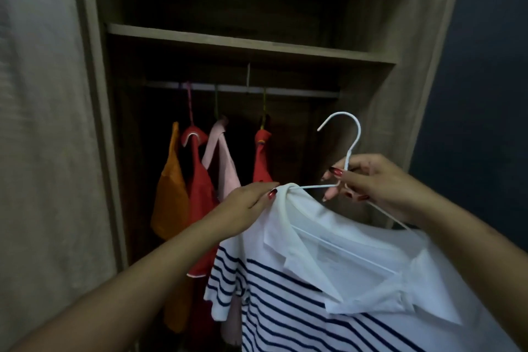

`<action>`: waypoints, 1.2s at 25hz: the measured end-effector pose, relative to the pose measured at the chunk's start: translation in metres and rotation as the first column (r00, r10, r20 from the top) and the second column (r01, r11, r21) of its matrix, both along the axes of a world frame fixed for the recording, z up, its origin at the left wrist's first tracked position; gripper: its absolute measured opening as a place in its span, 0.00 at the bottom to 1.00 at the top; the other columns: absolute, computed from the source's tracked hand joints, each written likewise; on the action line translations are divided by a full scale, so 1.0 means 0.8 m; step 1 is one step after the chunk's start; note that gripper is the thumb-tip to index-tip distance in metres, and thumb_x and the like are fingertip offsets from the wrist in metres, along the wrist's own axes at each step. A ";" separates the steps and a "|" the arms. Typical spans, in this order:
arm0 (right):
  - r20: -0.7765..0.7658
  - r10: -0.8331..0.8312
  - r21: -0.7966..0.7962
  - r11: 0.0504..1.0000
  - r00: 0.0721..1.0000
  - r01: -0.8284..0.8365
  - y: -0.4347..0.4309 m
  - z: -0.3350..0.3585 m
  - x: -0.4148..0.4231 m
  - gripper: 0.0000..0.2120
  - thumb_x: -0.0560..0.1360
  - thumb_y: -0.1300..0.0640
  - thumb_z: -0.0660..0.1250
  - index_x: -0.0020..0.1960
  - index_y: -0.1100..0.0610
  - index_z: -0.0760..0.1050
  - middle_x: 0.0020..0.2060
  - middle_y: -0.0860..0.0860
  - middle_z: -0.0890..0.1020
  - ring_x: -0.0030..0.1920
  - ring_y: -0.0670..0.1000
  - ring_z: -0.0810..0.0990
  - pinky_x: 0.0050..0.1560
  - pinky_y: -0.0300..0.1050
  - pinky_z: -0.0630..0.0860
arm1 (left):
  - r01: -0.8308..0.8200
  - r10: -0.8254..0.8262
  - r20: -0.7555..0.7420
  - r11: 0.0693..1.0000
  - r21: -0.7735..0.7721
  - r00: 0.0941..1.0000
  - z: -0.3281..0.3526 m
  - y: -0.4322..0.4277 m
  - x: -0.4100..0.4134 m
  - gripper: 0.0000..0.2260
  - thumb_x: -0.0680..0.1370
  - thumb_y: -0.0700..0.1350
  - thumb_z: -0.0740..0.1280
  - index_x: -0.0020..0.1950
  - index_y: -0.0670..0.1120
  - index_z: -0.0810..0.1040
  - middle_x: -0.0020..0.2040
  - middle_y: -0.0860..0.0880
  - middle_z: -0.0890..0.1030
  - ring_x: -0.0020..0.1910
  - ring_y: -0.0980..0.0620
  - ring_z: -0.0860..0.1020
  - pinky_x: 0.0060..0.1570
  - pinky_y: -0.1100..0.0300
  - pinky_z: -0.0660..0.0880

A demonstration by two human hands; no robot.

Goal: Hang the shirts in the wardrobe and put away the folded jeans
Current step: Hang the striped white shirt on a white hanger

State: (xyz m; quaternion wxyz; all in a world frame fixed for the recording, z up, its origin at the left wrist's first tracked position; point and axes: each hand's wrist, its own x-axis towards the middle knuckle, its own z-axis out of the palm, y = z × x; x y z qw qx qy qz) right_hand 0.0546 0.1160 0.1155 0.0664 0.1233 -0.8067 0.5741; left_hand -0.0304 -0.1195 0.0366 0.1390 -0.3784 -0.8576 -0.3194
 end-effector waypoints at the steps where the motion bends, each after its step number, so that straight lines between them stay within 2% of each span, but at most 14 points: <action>1: 0.019 -0.052 -0.017 0.998 0.998 0.052 0.007 0.004 0.005 0.09 0.78 0.63 0.63 0.50 0.69 0.78 0.38 0.67 0.84 0.26 0.46 0.72 0.25 0.32 0.68 | -0.015 0.015 0.007 1.000 -0.018 1.000 -0.001 0.009 -0.015 0.18 0.83 0.48 0.52 0.72 0.48 0.68 0.70 0.51 0.72 0.68 0.55 0.69 0.66 0.68 0.60; 3: 0.054 -0.156 -0.040 0.987 0.986 0.158 0.018 0.010 0.011 0.11 0.77 0.60 0.64 0.51 0.68 0.78 0.39 0.65 0.85 0.29 0.47 0.75 0.27 0.32 0.69 | -0.088 0.092 0.080 0.995 -0.050 0.993 -0.014 0.019 -0.053 0.19 0.83 0.49 0.51 0.72 0.45 0.66 0.72 0.49 0.69 0.72 0.51 0.66 0.68 0.67 0.56; 6: 0.101 -0.282 -0.096 0.952 0.954 0.291 0.029 0.015 -0.001 0.11 0.77 0.58 0.66 0.49 0.67 0.79 0.39 0.63 0.85 0.34 0.50 0.75 0.29 0.34 0.70 | -0.214 0.238 0.214 0.968 -0.129 0.947 -0.042 0.016 -0.102 0.21 0.83 0.50 0.50 0.74 0.43 0.64 0.75 0.44 0.64 0.76 0.47 0.58 0.74 0.54 0.53; 9: 0.127 -0.367 -0.152 0.911 0.922 0.383 0.028 0.021 -0.041 0.08 0.75 0.61 0.68 0.45 0.68 0.79 0.35 0.64 0.84 0.27 0.50 0.74 0.28 0.37 0.69 | -0.288 0.311 0.238 0.949 -0.128 0.920 -0.059 0.010 -0.114 0.23 0.83 0.49 0.52 0.75 0.41 0.58 0.78 0.42 0.57 0.78 0.48 0.50 0.76 0.50 0.47; 12: 0.130 -0.370 -0.298 0.870 0.920 0.392 0.016 0.034 -0.104 0.04 0.75 0.69 0.64 0.42 0.69 0.75 0.25 0.61 0.81 0.21 0.48 0.77 0.21 0.33 0.67 | -0.282 0.273 0.288 0.959 -0.010 0.918 -0.059 0.004 -0.105 0.24 0.83 0.49 0.54 0.76 0.42 0.56 0.78 0.44 0.55 0.78 0.50 0.50 0.76 0.55 0.44; 14: 0.162 -0.328 -0.396 0.842 0.931 0.365 0.009 0.047 -0.155 0.08 0.76 0.73 0.57 0.42 0.69 0.74 0.28 0.63 0.78 0.22 0.47 0.77 0.19 0.30 0.67 | -0.267 0.208 0.353 0.956 0.126 0.912 -0.055 0.002 -0.099 0.24 0.82 0.51 0.55 0.76 0.44 0.57 0.78 0.47 0.57 0.77 0.51 0.55 0.76 0.57 0.48; 16: 0.159 -0.336 -0.432 0.821 0.928 0.372 0.007 0.053 -0.210 0.11 0.76 0.75 0.53 0.42 0.68 0.73 0.33 0.63 0.74 0.25 0.48 0.75 0.20 0.30 0.69 | -0.273 0.162 0.420 0.937 0.220 0.893 -0.048 0.007 -0.094 0.23 0.81 0.51 0.57 0.76 0.46 0.60 0.76 0.49 0.62 0.74 0.50 0.63 0.74 0.54 0.59; 18: 0.113 -0.372 -0.421 0.822 0.921 0.383 0.009 0.049 -0.264 0.12 0.74 0.77 0.54 0.39 0.69 0.73 0.30 0.60 0.73 0.21 0.46 0.73 0.20 0.30 0.70 | -0.312 0.138 0.481 0.900 0.303 0.866 -0.040 0.013 -0.088 0.22 0.80 0.52 0.59 0.74 0.50 0.64 0.73 0.53 0.66 0.70 0.52 0.68 0.63 0.65 0.71; 20: 0.068 -0.408 -0.359 0.842 0.910 0.404 0.017 0.042 -0.312 0.13 0.73 0.77 0.57 0.35 0.67 0.74 0.23 0.57 0.74 0.16 0.42 0.70 0.20 0.31 0.68 | -0.342 0.128 0.490 0.860 0.378 0.862 -0.033 0.022 -0.086 0.16 0.79 0.51 0.61 0.68 0.58 0.70 0.70 0.56 0.71 0.66 0.54 0.72 0.46 0.76 0.74; 22: 0.056 -0.415 -0.317 0.855 0.908 0.410 0.030 0.036 -0.360 0.13 0.72 0.76 0.61 0.33 0.64 0.76 0.17 0.51 0.75 0.16 0.41 0.70 0.20 0.31 0.69 | -0.354 0.144 0.447 0.829 0.432 0.883 -0.021 0.032 -0.087 0.11 0.78 0.49 0.64 0.54 0.68 0.72 0.61 0.64 0.75 0.57 0.53 0.80 0.40 0.64 0.80; 24: 0.044 -0.421 -0.332 0.849 0.906 0.411 0.038 0.033 -0.404 0.05 0.72 0.73 0.66 0.40 0.66 0.79 0.25 0.54 0.79 0.23 0.45 0.76 0.27 0.35 0.75 | -0.353 0.142 0.423 0.804 0.478 0.895 -0.016 0.037 -0.099 0.13 0.78 0.49 0.64 0.51 0.71 0.71 0.55 0.70 0.72 0.52 0.56 0.82 0.43 0.56 0.82; 26: 0.033 -0.409 -0.286 0.870 0.912 0.401 0.045 0.026 -0.441 0.10 0.71 0.68 0.69 0.52 0.68 0.79 0.40 0.58 0.82 0.38 0.54 0.81 0.45 0.47 0.80 | -0.348 0.131 0.431 0.809 0.474 0.893 -0.013 0.039 -0.110 0.13 0.78 0.51 0.62 0.57 0.70 0.70 0.59 0.69 0.73 0.52 0.61 0.81 0.43 0.59 0.81; 27: 0.028 -0.380 -0.223 0.899 0.925 0.376 0.046 0.022 -0.450 0.12 0.72 0.65 0.69 0.55 0.67 0.78 0.44 0.57 0.81 0.43 0.55 0.79 0.52 0.51 0.78 | -0.343 0.128 0.433 0.816 0.466 0.892 -0.013 0.039 -0.115 0.14 0.78 0.51 0.62 0.60 0.69 0.70 0.60 0.68 0.74 0.52 0.63 0.81 0.42 0.62 0.79; 30: -0.051 -0.353 -0.069 0.935 0.934 0.349 0.046 0.016 -0.470 0.12 0.74 0.62 0.66 0.55 0.66 0.78 0.45 0.56 0.78 0.46 0.54 0.76 0.54 0.51 0.75 | -0.340 0.138 0.430 0.831 0.440 0.892 -0.015 0.042 -0.124 0.17 0.80 0.48 0.60 0.67 0.62 0.69 0.63 0.66 0.74 0.54 0.63 0.80 0.42 0.63 0.79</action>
